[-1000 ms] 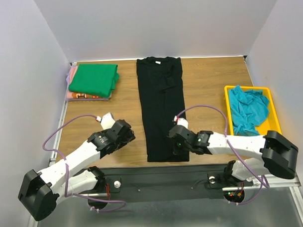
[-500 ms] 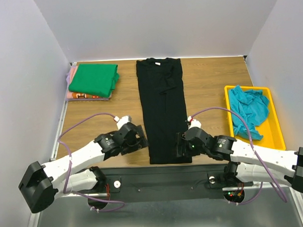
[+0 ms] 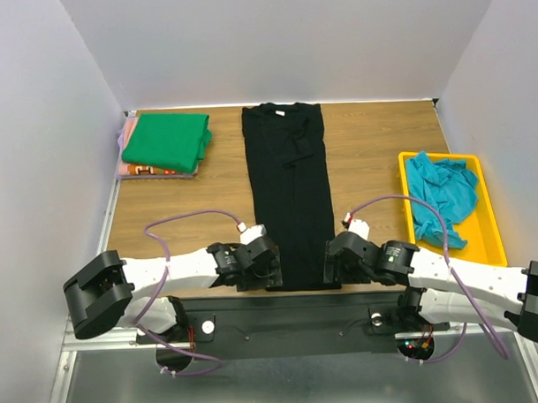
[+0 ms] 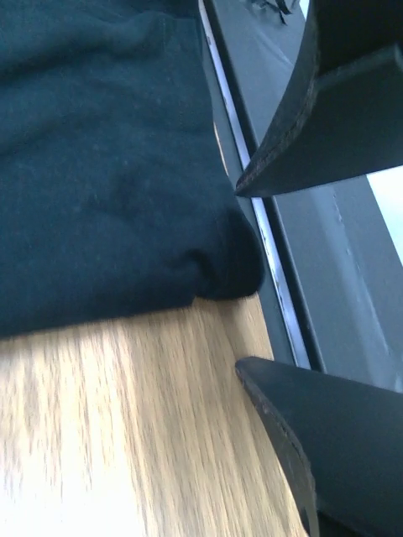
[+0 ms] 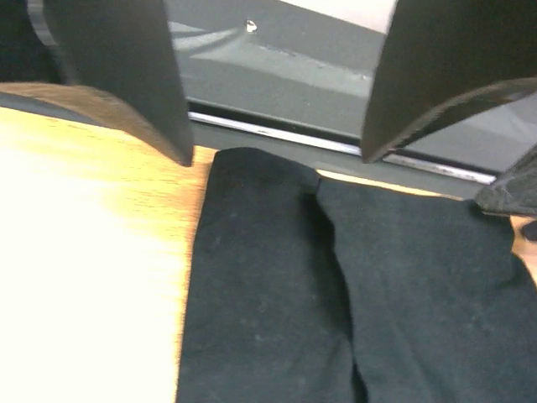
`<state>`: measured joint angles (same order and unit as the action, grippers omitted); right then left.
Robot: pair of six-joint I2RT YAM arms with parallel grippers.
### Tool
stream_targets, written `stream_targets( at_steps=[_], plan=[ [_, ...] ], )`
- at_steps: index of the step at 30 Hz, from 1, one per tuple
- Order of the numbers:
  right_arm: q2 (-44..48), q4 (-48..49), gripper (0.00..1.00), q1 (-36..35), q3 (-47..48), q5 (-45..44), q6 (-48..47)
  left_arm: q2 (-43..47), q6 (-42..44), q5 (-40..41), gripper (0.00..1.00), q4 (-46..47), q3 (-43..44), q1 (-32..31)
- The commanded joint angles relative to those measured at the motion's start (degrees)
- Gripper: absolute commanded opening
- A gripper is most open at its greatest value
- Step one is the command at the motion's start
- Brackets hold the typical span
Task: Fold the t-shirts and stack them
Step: Fold the tshirt
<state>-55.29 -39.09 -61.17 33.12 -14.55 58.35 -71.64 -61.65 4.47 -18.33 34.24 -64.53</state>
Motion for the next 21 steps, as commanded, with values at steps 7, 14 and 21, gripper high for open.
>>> stream_targets(
  at_steps=[7,14,21],
  plan=[
    [-3.42,-0.99,0.54,-0.27,-3.06,-4.00,6.08,-3.69,-2.16,-0.16,0.44,0.75,0.13,-1.03],
    [-6.14,2.61,0.41,-0.27,-4.47,-2.24,5.55,-0.70,-3.83,0.71,0.00,0.75,-2.69,-1.03],
    [-7.03,8.24,0.22,-0.27,-6.76,-0.48,5.02,-0.52,-3.92,0.98,0.00,1.80,-3.13,-1.12]
  ],
)
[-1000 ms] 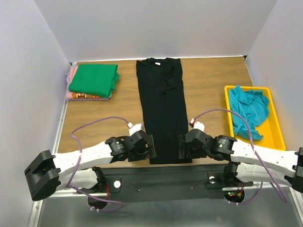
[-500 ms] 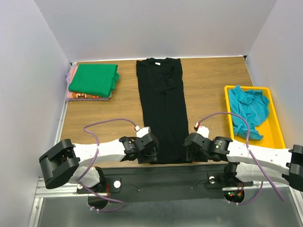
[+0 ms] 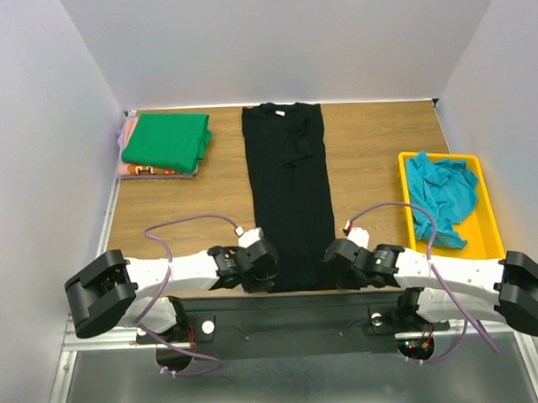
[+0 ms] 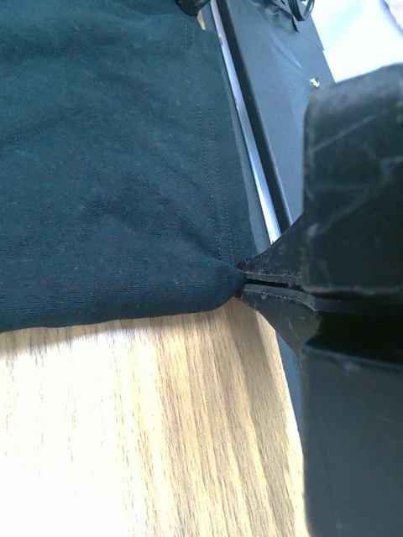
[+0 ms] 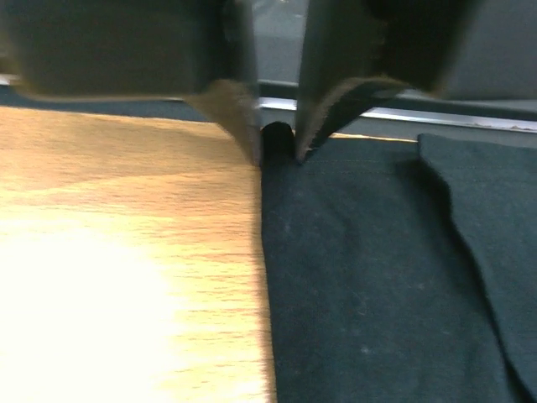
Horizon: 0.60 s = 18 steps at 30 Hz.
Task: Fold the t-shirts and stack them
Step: Fold the tshirt
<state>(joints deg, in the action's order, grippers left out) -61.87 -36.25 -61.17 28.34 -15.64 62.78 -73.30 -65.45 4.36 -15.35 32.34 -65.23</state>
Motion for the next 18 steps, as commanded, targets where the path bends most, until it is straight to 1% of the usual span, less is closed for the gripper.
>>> stream_targets(
  at_steps=[1,2,5,8,11,13,14,16,17,18],
  plan=[
    [-0.01,5.40,0.15,-0.27,-1.71,-0.35,0.41,1.66,-0.12,1.26,0.00,-1.17,-1.14,-0.34],
    [1.12,5.31,0.00,-0.27,-1.53,-0.79,0.24,2.19,-0.03,1.53,0.00,-1.08,-0.96,-0.33],
    [4.12,5.31,0.00,-0.27,0.13,-2.81,-1.34,6.05,-0.29,3.19,0.00,-1.17,-0.52,-0.34],
    [5.61,5.23,0.00,-0.27,2.86,-5.80,-3.72,8.60,1.11,4.69,0.00,0.85,0.70,-0.25],
    [5.27,5.05,0.00,-0.18,6.19,-9.66,-5.48,8.79,2.43,7.85,0.00,-0.28,3.86,0.80],
    [3.78,5.05,0.00,-0.18,8.22,-13.86,-6.53,8.17,3.13,9.52,0.00,-1.78,5.71,3.26],
    [2.90,5.05,0.00,0.08,10.66,-15.28,-6.97,8.00,4.79,9.61,0.00,-1.52,7.20,4.31],
    [0.35,5.05,0.00,0.61,13.13,-20.29,-8.73,6.94,7.25,8.65,0.00,0.41,8.52,8.09],
    [-0.53,5.14,0.00,0.61,16.02,-24.40,-10.12,5.63,9.79,7.69,0.00,0.59,10.53,11.58],
    [-1.32,5.14,0.00,0.70,17.27,-26.35,-10.57,5.01,10.69,7.51,0.00,0.68,11.86,12.75]
  ],
)
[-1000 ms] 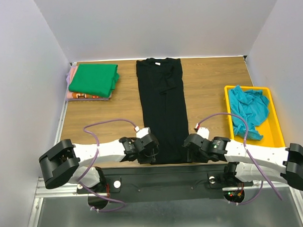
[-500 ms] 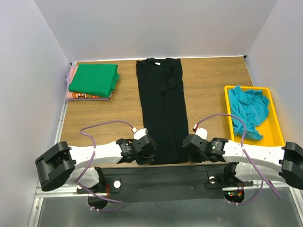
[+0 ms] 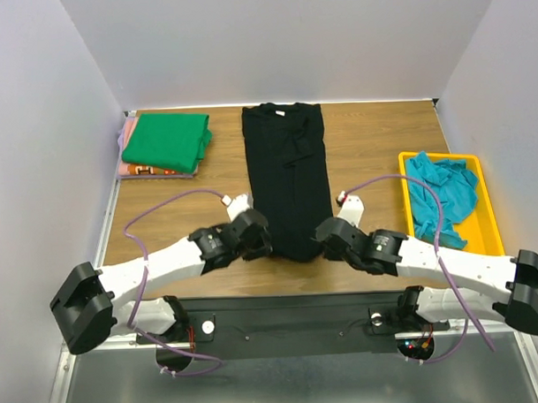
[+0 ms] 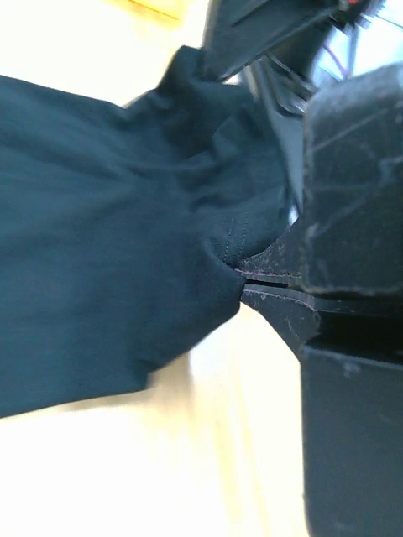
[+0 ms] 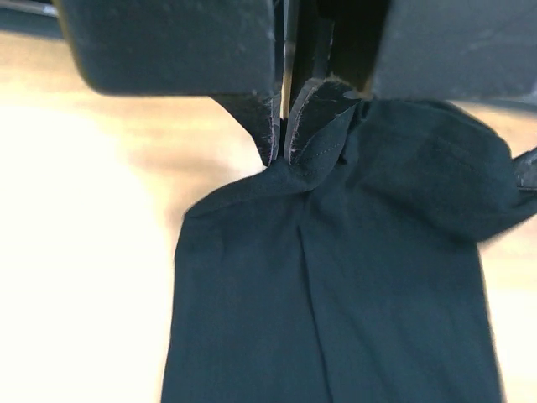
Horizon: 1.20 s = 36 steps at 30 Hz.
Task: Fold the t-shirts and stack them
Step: Fold the tshirt
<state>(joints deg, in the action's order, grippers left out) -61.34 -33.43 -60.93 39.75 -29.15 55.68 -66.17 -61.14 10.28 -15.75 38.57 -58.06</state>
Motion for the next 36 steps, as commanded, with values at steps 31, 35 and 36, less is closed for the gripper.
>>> stream_targets(
  at_steps=[31,35,36],
  plan=[
    [-48.34,19.54,0.00,31.21,43.12,1.89,-25.62,-39.73,23.70,-5.18,0.00,3.18,42.99,29.93],
    [-51.59,19.63,0.01,32.80,45.76,2.51,-25.97,-43.59,24.93,-6.50,0.00,3.18,47.03,31.34],
    [-52.03,19.72,0.00,32.98,46.03,2.60,-25.89,-45.26,25.46,-7.20,0.00,2.92,47.82,31.78]
  ],
)
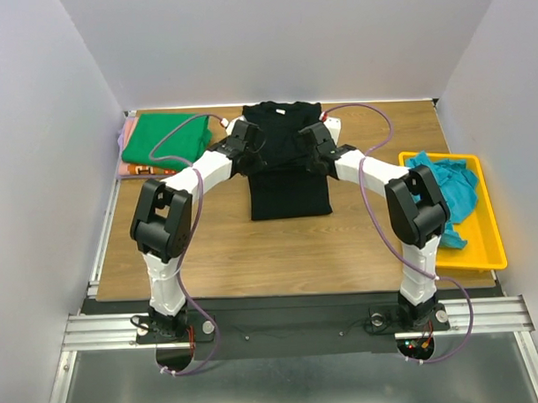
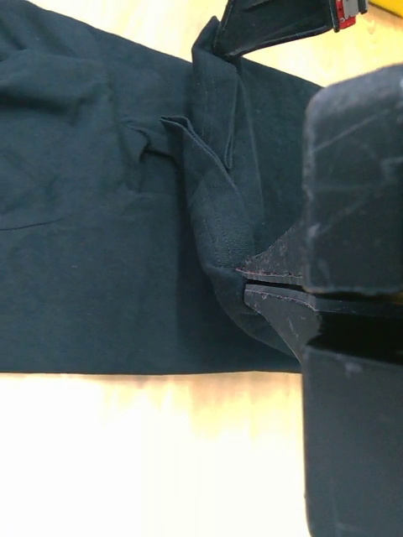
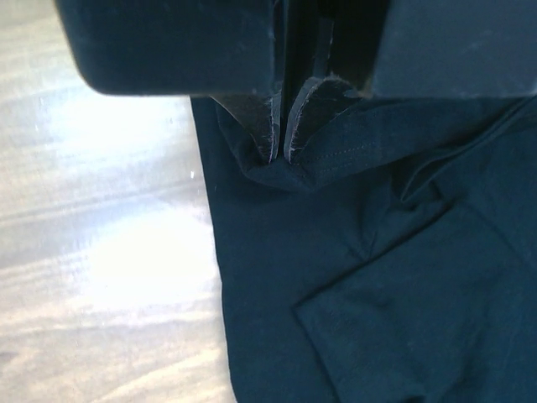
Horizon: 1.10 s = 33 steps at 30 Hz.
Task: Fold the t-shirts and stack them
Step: Fold the tshirt
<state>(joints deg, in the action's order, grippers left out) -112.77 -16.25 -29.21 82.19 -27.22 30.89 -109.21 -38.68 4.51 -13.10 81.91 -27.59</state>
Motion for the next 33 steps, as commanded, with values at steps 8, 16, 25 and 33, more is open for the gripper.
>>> stream_targets(
  at_steps=[8,16,25,33],
  plan=[
    [-1.40,2.45,0.87,2.32,5.43,4.54,-2.50,-3.74,5.10,-2.23,0.98,-2.10,8.27,1.49],
    [10.61,2.45,0.97,2.23,-7.82,11.04,-0.05,6.80,2.47,-3.46,0.98,1.50,-4.81,0.97],
    [24.61,3.24,0.96,2.32,-29.71,15.88,6.89,17.89,-1.93,-4.25,0.98,8.26,-26.00,-3.87],
    [24.10,8.25,0.66,2.32,-34.20,19.22,7.42,16.14,-3.16,-6.80,0.83,9.94,-30.67,-4.40]
  ],
)
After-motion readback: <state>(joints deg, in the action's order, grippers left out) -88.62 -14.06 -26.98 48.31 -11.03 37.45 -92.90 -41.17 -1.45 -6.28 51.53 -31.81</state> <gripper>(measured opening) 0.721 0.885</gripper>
